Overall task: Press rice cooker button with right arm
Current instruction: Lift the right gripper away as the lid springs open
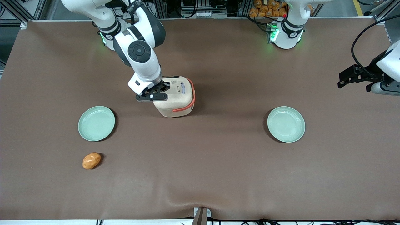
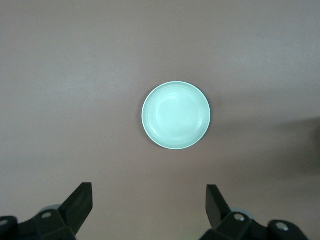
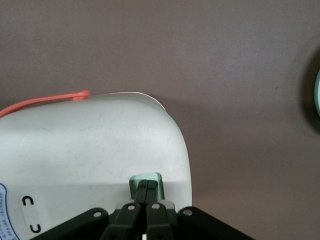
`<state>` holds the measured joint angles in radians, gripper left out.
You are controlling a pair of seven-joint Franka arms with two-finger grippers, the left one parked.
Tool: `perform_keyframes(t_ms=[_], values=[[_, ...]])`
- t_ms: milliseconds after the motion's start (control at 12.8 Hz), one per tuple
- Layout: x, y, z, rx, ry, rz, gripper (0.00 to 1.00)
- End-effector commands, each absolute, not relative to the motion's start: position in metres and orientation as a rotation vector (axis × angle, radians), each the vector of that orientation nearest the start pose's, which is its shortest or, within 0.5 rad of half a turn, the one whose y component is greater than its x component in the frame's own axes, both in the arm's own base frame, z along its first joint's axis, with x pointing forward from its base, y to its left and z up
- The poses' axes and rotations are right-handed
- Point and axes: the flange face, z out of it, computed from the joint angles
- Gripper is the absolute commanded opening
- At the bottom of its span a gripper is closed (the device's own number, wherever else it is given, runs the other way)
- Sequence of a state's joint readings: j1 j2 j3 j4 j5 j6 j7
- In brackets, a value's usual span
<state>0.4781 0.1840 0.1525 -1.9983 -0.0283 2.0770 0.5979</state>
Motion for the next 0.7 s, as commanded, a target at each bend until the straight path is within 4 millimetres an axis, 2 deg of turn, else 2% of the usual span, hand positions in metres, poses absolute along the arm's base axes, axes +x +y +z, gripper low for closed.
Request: perform_keyframes(t_ms=[0,234,390,468,546,624], values=[[0.481,0.332,0.387,-3.232,-0.034,0.177,0.0],[0.498,0.328,0.462,-3.219,0.002,0.166,0.0],[0.51,0.312,0.512,-3.193,0.053,0.131,0.0],[0.517,0.3,0.536,-3.177,0.067,0.132,0.06],[0.526,0.278,0.558,-3.157,0.041,0.13,0.31],[0.536,0.244,0.579,-3.125,-0.018,0.12,0.47]])
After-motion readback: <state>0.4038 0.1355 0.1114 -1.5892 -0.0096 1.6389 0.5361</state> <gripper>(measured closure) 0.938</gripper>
